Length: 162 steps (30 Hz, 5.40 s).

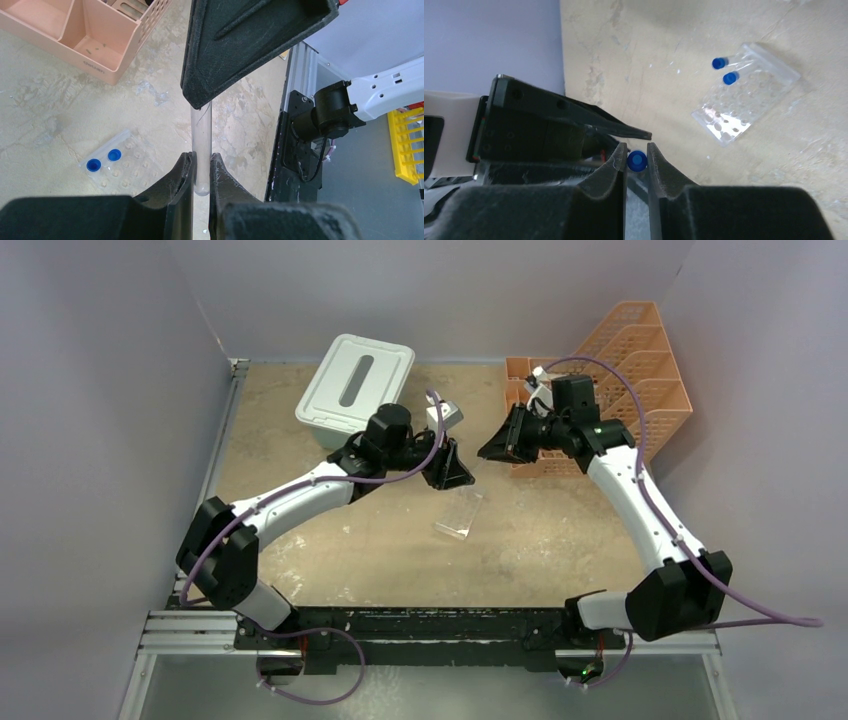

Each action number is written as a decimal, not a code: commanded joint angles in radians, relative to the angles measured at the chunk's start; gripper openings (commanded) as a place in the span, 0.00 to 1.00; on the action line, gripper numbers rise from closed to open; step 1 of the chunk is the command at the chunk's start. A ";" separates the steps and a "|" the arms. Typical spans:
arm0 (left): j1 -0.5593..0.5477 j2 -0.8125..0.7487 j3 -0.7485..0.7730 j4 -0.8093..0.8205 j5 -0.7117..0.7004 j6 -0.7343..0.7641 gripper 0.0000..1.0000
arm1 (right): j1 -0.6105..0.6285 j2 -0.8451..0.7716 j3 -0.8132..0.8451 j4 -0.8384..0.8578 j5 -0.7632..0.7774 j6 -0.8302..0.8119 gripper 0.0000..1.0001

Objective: Organize the chemistry lab equipment

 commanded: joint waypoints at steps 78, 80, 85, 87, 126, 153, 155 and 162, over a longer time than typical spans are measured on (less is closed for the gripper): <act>0.152 -0.313 -0.306 -0.026 -0.688 -0.427 0.49 | 0.470 -0.015 -0.497 0.767 1.001 -0.496 0.43; 0.152 -0.312 -0.306 -0.026 -0.686 -0.427 0.49 | 0.461 -0.016 -0.493 0.748 1.004 -0.495 0.41; 0.152 -0.314 -0.306 -0.028 -0.684 -0.423 0.49 | 0.434 -0.037 -0.483 0.688 0.871 -0.495 0.47; 0.152 -0.316 -0.307 -0.030 -0.685 -0.423 0.49 | 0.422 -0.039 -0.472 0.649 0.807 -0.484 0.52; 0.153 -0.313 -0.325 -0.016 -0.686 -0.425 0.49 | 0.383 0.054 -0.406 0.493 0.714 -0.532 0.54; 0.159 -0.316 -0.336 -0.014 -0.687 -0.424 0.49 | 0.376 0.150 -0.323 0.476 0.840 -0.444 0.26; 0.160 -0.316 -0.336 -0.013 -0.687 -0.423 0.49 | 0.375 0.157 -0.315 0.473 0.846 -0.445 0.25; 0.161 -0.315 -0.334 -0.013 -0.688 -0.420 0.49 | 0.373 0.179 -0.273 0.440 0.821 -0.453 0.28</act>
